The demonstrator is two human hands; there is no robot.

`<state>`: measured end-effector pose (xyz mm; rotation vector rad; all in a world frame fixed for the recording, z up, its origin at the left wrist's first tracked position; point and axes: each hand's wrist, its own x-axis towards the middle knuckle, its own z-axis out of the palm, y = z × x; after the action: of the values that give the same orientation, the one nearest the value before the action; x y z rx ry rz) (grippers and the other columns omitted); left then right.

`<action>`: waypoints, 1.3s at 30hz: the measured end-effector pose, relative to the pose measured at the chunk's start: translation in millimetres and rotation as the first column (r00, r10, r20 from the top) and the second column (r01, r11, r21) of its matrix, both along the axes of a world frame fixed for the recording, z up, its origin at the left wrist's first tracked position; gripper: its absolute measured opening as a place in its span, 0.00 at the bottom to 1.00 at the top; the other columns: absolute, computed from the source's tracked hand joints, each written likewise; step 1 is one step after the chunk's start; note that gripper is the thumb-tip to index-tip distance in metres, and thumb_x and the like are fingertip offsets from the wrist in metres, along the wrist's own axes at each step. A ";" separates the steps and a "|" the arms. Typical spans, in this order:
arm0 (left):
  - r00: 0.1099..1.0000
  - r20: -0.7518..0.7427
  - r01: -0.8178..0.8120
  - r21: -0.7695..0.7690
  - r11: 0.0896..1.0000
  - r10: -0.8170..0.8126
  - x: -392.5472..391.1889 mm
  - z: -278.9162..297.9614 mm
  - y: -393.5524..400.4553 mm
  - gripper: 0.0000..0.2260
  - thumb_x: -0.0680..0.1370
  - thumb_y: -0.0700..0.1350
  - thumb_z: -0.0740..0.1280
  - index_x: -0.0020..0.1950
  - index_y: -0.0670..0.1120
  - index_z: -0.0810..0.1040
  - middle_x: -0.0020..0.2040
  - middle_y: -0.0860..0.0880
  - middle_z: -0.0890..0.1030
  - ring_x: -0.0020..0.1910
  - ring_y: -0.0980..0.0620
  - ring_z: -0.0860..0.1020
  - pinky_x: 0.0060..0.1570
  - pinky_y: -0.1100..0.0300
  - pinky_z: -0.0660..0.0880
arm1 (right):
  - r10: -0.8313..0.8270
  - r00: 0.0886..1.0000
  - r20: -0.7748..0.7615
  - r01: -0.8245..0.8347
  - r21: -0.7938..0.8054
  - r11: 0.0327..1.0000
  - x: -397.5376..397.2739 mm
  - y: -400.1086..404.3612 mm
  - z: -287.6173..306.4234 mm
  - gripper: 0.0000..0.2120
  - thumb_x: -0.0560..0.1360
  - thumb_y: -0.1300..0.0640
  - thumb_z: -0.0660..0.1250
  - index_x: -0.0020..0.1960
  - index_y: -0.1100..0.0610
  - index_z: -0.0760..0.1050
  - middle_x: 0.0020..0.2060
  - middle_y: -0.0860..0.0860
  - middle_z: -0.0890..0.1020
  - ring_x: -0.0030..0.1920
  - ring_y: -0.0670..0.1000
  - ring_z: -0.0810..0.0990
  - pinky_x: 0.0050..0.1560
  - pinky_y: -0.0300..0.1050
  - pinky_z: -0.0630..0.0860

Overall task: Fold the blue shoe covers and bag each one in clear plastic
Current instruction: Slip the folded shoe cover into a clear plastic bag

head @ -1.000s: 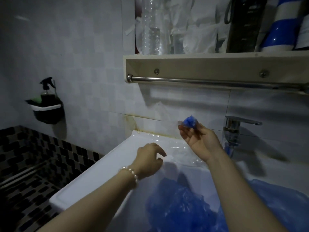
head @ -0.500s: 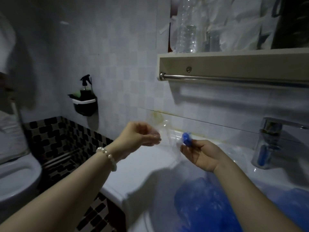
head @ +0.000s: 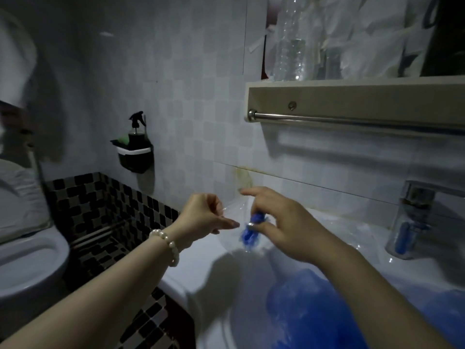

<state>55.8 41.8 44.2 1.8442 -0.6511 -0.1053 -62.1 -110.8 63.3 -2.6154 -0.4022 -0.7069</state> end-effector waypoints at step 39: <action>0.405 0.912 -0.342 0.085 0.936 0.065 -4.8 -44.3 -0.1 0.10 0.61 0.34 0.78 0.39 0.42 0.83 0.41 0.48 0.83 0.32 0.46 0.80 0.24 0.56 0.78 | -0.352 0.928 0.119 0.118 0.805 0.582 28.0 16.9 -35.6 0.05 0.72 0.61 0.71 0.38 0.56 0.77 0.32 0.49 0.78 0.32 0.45 0.73 0.34 0.29 0.72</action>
<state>51.0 41.6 -0.1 2.1512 -1.1704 1.1377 -34.1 -93.8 27.7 -1.7185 0.1966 -1.0432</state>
